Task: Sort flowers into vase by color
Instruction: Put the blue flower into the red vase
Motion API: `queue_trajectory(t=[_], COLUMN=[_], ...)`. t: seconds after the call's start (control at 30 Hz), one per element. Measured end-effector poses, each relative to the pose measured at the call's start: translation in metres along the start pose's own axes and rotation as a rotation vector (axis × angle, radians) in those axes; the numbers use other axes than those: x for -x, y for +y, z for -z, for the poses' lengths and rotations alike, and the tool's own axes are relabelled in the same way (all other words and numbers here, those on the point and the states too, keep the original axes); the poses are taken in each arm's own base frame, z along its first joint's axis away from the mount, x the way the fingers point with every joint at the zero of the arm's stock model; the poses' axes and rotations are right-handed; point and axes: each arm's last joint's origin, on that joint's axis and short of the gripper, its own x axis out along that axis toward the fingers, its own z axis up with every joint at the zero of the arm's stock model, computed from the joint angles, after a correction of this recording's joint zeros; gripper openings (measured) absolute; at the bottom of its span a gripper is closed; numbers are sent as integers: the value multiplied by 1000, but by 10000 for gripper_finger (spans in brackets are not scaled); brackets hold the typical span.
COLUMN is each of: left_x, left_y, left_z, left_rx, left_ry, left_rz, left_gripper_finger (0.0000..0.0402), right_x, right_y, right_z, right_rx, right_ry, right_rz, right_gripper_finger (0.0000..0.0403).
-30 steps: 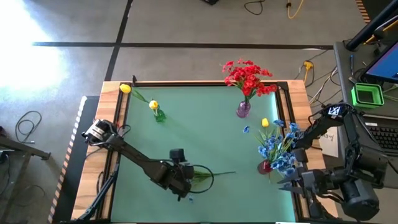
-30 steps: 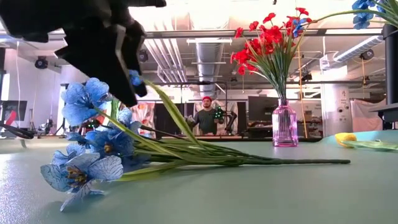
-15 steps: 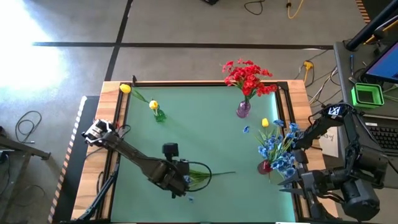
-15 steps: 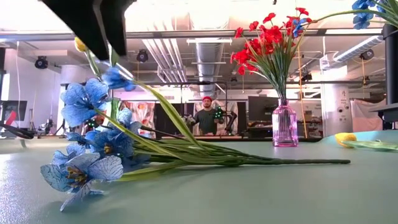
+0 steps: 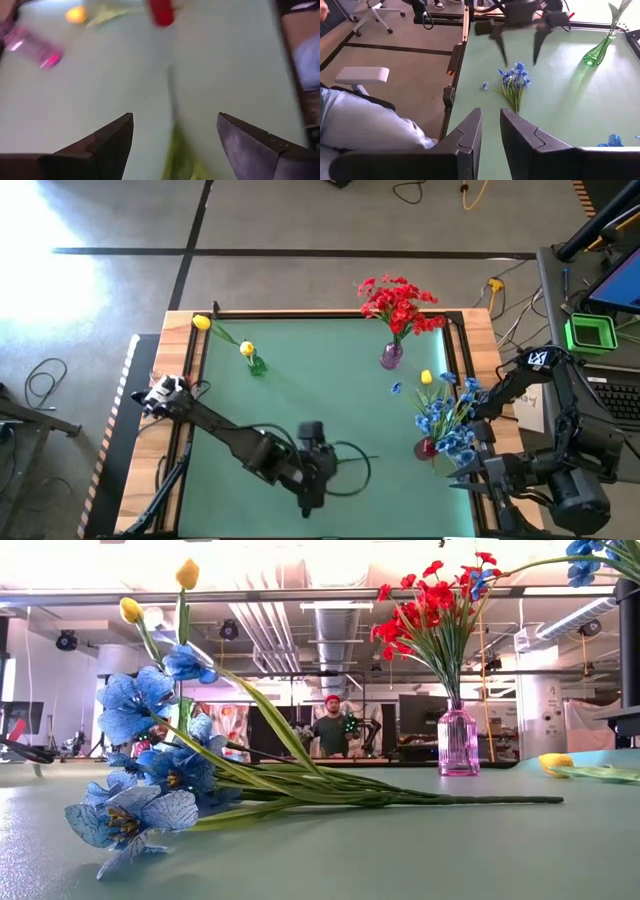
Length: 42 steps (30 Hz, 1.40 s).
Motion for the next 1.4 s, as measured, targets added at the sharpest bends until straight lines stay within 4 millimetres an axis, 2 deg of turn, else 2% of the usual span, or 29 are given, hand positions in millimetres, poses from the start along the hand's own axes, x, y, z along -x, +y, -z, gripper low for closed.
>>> queue_trajectory(t=[0.13, 0.33, 0.47, 0.57, 0.93, 1.03, 1.23, 1.4], left_x=[-33, -105, -144, -163, -170, -170, -168, -157], left_y=[-14, -31, -32, -27, -20, -20, -20, -16], left_z=[2, 31, 56, 69, 69, 69, 68, 62], left_rx=[-38, -72, -59, -42, -36, -39, -82, -119], left_ry=[-3, 174, 319, 394, 417, 419, 422, 424], left_rz=[4, -23, -73, -115, -90, -88, -78, -59], left_gripper_finger=[267, 250, 232, 215, 151, 114, 14, 7], right_x=[0, 0, 0, 0, 0, 0, -1, -1], right_y=[0, 0, 0, 0, 0, 0, 0, 0], right_z=[0, 0, 0, 0, 0, 0, 1, 1], right_rx=[0, 0, 0, 0, 9, 10, 12, 12], right_ry=[0, 0, -1, -1, -2, -2, 0, -1], right_rz=[0, 0, 1, 1, 3, 3, 5, 5], right_gripper_finger=[63, 63, 63, 63, 63, 63, 63, 63])
